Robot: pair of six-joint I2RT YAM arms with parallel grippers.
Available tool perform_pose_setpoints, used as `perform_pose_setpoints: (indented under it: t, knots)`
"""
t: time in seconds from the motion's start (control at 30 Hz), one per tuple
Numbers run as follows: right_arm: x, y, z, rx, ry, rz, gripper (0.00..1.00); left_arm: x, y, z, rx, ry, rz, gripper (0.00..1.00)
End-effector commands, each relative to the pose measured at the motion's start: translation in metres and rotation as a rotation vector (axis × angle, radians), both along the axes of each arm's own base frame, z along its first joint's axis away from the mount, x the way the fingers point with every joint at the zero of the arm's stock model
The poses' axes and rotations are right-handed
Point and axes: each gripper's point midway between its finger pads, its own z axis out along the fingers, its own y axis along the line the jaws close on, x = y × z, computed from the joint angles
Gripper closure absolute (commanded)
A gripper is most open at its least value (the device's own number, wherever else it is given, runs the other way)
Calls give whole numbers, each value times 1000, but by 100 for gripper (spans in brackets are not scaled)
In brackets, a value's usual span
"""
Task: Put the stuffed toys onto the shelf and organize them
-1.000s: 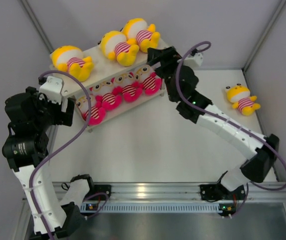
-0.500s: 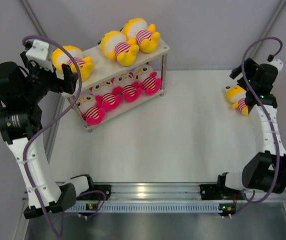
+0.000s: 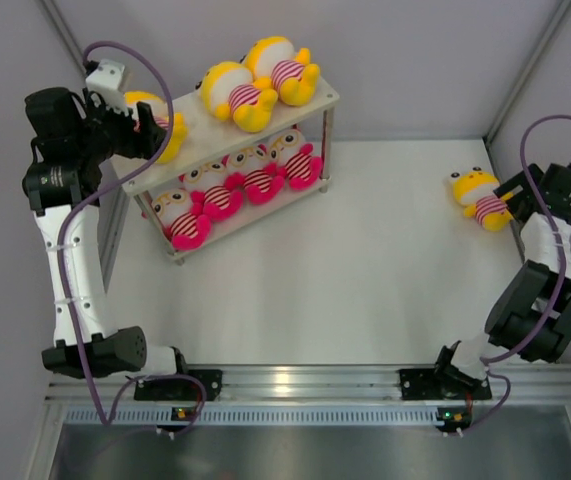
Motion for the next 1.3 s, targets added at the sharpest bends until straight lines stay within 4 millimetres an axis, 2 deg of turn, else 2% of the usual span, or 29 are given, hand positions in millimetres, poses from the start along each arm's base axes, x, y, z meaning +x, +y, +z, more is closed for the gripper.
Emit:
perform_pose_setpoints:
  t: [0.0,0.03,0.07,0.1,0.13,0.23,0.33,0.4,0.43,0.5,0.53,0.57,0.7,0.77,0.8,0.83,0.87,0.93,1.03,1.07,1.13,1.2,1.27]
  knots:
    - [1,-30,2,-41,-32,-73,7,-16,-6,24,60,-115,-32,28]
    - [1,-32,3,-49,-33,-74,7,-19,-5,23,68,-117,-32,32]
    - [3,-35,6,-62,-36,-77,7,-20,-4,19,84,-115,-33,43]
    - [5,-37,2,-62,-26,-77,7,-27,-6,22,94,-130,-36,48]
    - [8,-38,0,-60,-20,-76,7,-28,-5,15,98,-118,-36,53]
    - [15,-43,-14,-41,16,-73,8,-35,-3,12,131,-125,-30,66]
    - [17,-47,-40,-13,56,-97,8,-36,3,5,157,-114,-5,74]
    - [20,-47,-57,8,70,-100,9,-36,5,2,171,-111,4,75]
    - [26,-49,-58,2,53,-93,9,-36,8,2,178,-110,18,76]
    - [36,-49,-69,16,50,-63,10,-37,11,1,191,-109,33,75]
    - [44,-40,-71,50,36,-9,11,-38,11,1,191,-108,36,75]
    - [48,-39,-80,71,47,3,11,-39,11,2,189,-111,36,75]
    - [53,-33,-101,129,44,5,15,-42,8,3,179,-111,26,70]
    - [53,-27,-114,163,46,20,19,-43,5,1,176,-106,7,64]
    - [59,-26,-114,164,19,40,21,-45,3,0,174,-102,-6,54]
    - [59,-23,-119,173,23,47,25,-46,0,0,175,-103,-21,52]
    - [60,-22,-123,179,22,56,35,-47,0,-1,172,-100,-24,48]
    - [57,-17,-129,190,11,64,46,-48,0,-3,171,-92,-23,42]
    - [58,-14,-126,181,-33,79,66,-52,0,-1,173,-89,-21,38]
    - [61,-14,-122,170,-54,84,80,-53,0,0,175,-89,-18,37]
    - [60,-11,-118,175,-70,91,99,-57,0,1,168,-81,-9,34]
    - [60,-8,-111,183,-91,97,100,-61,0,2,161,-74,-1,27]
    - [59,-2,-92,192,-131,104,100,-67,-3,4,158,-73,-13,22]
